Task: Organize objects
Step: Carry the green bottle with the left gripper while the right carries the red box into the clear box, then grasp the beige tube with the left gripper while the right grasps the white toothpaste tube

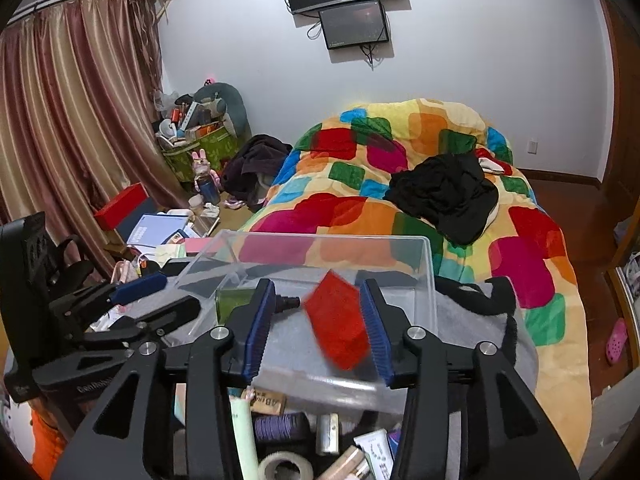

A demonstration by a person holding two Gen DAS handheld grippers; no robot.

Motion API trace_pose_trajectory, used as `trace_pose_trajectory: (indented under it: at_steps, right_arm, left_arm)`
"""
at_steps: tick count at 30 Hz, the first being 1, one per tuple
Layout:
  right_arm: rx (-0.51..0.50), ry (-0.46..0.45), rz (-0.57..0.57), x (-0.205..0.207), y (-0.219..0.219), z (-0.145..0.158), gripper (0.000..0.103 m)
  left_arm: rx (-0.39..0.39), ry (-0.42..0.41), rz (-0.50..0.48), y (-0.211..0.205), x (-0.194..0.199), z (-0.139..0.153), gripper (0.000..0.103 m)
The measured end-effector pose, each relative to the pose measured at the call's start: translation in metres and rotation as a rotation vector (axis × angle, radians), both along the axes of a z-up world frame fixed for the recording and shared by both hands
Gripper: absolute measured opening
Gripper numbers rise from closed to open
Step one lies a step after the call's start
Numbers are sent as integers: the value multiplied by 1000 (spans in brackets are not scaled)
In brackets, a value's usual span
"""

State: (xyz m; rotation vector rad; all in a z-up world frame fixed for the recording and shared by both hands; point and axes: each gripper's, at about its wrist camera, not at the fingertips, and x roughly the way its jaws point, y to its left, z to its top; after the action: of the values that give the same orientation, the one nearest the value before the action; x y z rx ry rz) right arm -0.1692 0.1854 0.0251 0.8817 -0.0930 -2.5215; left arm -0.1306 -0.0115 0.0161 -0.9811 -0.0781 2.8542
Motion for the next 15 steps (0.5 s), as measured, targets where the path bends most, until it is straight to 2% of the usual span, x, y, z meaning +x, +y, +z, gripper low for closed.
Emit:
trace_pose_trajectory:
  at_steps: [4, 10, 15]
  right_arm:
    - [-1, 5, -22, 14, 14, -5, 48]
    - [19, -14, -57, 32, 39, -23, 53]
    - [58, -93, -76, 42, 59, -55, 55]
  left_arm:
    - [6, 2, 5, -3, 15, -1, 73]
    - [19, -58, 27, -4, 38, -23, 74]
    - [50, -99, 11, 6, 57, -43, 84]
